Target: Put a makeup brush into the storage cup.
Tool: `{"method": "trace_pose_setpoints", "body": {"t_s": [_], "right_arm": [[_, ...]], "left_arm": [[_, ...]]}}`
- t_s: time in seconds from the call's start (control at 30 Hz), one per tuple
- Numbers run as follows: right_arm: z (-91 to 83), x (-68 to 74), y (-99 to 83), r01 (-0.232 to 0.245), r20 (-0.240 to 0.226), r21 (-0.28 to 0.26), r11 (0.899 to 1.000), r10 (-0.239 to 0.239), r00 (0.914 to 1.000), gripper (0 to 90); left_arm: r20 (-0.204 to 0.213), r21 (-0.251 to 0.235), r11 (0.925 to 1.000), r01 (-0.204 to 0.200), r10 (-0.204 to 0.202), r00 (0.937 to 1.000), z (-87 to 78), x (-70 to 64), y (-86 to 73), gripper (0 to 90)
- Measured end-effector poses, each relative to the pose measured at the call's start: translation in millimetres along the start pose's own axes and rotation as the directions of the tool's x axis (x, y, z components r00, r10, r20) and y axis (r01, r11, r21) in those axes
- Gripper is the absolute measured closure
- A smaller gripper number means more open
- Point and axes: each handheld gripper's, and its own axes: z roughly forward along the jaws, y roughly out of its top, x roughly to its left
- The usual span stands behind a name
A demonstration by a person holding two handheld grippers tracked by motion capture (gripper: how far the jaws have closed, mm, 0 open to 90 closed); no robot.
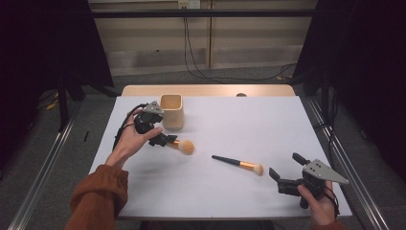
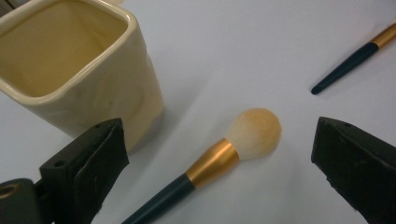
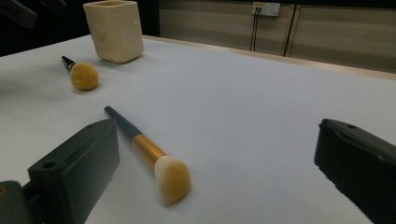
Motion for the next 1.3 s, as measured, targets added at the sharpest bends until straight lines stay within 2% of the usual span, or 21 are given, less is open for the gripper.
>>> {"method": "trace_pose_setpoints", "body": {"t_s": [0.13, 0.17, 0.23, 0.27, 0.3, 0.43, 0.5, 0.6, 0.77, 0.87, 1.0, 1.07, 1.17, 1.3], "right_arm": [[0.2, -0.4, -0.2, 0.002, -0.001, 0.004, 1.000, -0.002, 1.0000, 0.0], [0.3, -0.6, -0.4, 0.006, -0.001, 0.006, 1.000, -0.006, 1.0000, 0.0], [0.2, -0.4, -0.3, 0.003, -0.001, 0.007, 1.000, -0.003, 1.0000, 0.0], [0.3, -0.5, -0.3, 0.003, -0.001, 0.007, 1.000, -0.003, 1.0000, 0.0], [0.4, -0.4, -0.3, 0.004, -0.002, 0.007, 1.000, -0.004, 1.0000, 0.0], [0.4, -0.3, -0.3, 0.005, -0.002, 0.007, 1.000, -0.005, 1.0000, 0.0], [0.5, -0.3, -0.4, 0.006, -0.002, 0.009, 1.000, -0.006, 1.0000, 0.0], [0.4, -0.4, -0.3, 0.005, -0.003, 0.008, 1.000, -0.005, 1.0000, 0.0], [0.1, -0.7, -0.5, 0.005, 0.000, 0.010, 1.000, -0.005, 1.0000, 0.0], [-0.2, -0.7, -0.5, 0.005, -0.002, 0.010, 1.000, -0.005, 1.0000, 0.0], [0.2, -0.8, -0.7, 0.006, -0.003, 0.012, 1.000, -0.006, 1.0000, 0.0], [0.4, -0.8, -0.6, 0.008, -0.003, 0.012, 1.000, -0.008, 1.0000, 0.0], [0.3, -0.6, -0.7, 0.008, -0.004, 0.014, 1.000, -0.008, 1.0000, 0.0], [-0.1, -1.1, -0.7, 0.007, -0.003, 0.013, 1.000, -0.007, 1.0000, 0.0]], "left_arm": [[0.010, 0.054, 0.9980, -0.034, 0.033, 0.9994, -1.0, 2.5, 2.0, 3.2], [0.011, 0.048, 0.9986, -0.019, 0.019, 0.9998, 0.4, 1.5, 1.9, 3.2], [0.009, 0.064, 0.9976, -0.025, 0.025, 0.9997, 1.7, 1.3, 2.4, 3.4], [0.020, 0.085, 0.9954, -0.044, 0.043, 0.9989, 2.1, 2.4, 2.6, 3.6], [0.021, 0.088, 0.9956, -0.031, 0.030, 0.9993, 4.2, 1.4, 2.1, 4.1], [0.039, 0.145, 0.9868, -0.072, 0.067, 0.9970, 11.5, 0.6, 1.4, 4.1], [0.043, 0.146, 0.9864, -0.076, 0.070, 0.9966, 15.2, -1.8, 1.7, 4.1], [0.049, 0.182, 0.9789, -0.092, 0.084, 0.9953, 21.0, -2.8, 2.4, 5.6], [0.094, 0.217, 0.9684, -0.123, 0.105, 0.9900, 27.5, -1.9, 2.5, 6.0], [0.113, 0.251, 0.9548, -0.159, 0.134, 0.9846, 29.8, -0.2, 1.8, 6.0], [0.116, 0.248, 0.9567, -0.153, 0.127, 0.9851, 31.7, 3.8, 2.6, 6.0], [0.138, 0.255, 0.9539, -0.159, 0.126, 0.9823, 33.4, 6.4, 2.4, 6.7], [0.140, 0.262, 0.9521, -0.157, 0.124, 0.9824, 36.8, 10.2, 1.4, 7.5], [0.156, 0.295, 0.9384, -0.179, 0.138, 0.9780, 41.8, 12.3, -0.3, 7.6]]}}
